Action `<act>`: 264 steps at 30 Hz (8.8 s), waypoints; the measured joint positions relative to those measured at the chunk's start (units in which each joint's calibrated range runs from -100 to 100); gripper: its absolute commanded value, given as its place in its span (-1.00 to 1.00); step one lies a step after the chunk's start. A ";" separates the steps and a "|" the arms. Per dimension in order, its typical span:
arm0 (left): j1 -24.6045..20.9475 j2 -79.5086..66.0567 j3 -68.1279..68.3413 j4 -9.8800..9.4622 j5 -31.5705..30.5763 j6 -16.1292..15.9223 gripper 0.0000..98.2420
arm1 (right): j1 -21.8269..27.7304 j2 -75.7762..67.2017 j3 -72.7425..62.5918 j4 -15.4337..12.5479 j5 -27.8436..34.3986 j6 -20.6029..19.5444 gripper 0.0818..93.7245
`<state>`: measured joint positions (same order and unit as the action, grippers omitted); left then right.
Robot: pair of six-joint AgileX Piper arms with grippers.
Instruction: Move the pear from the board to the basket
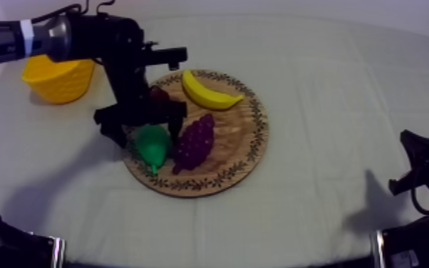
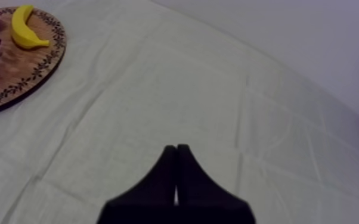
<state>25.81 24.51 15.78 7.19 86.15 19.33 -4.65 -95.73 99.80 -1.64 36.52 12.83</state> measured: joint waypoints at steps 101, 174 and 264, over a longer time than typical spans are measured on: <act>-17.78 -17.03 -21.85 -5.40 13.75 -9.15 0.14 | -0.09 0.00 0.00 0.00 0.00 -0.03 -1.00; -29.65 16.79 -49.57 -6.54 9.21 -14.28 0.23 | -0.09 0.00 0.00 0.00 0.00 -0.03 -1.00; -30.93 -30.31 -7.50 -3.57 0.17 -17.27 0.27 | -0.09 0.00 0.00 0.00 0.00 0.00 -1.00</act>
<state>-5.12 -5.80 8.28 3.62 86.33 2.06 -4.74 -95.73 99.80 -1.64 36.52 12.83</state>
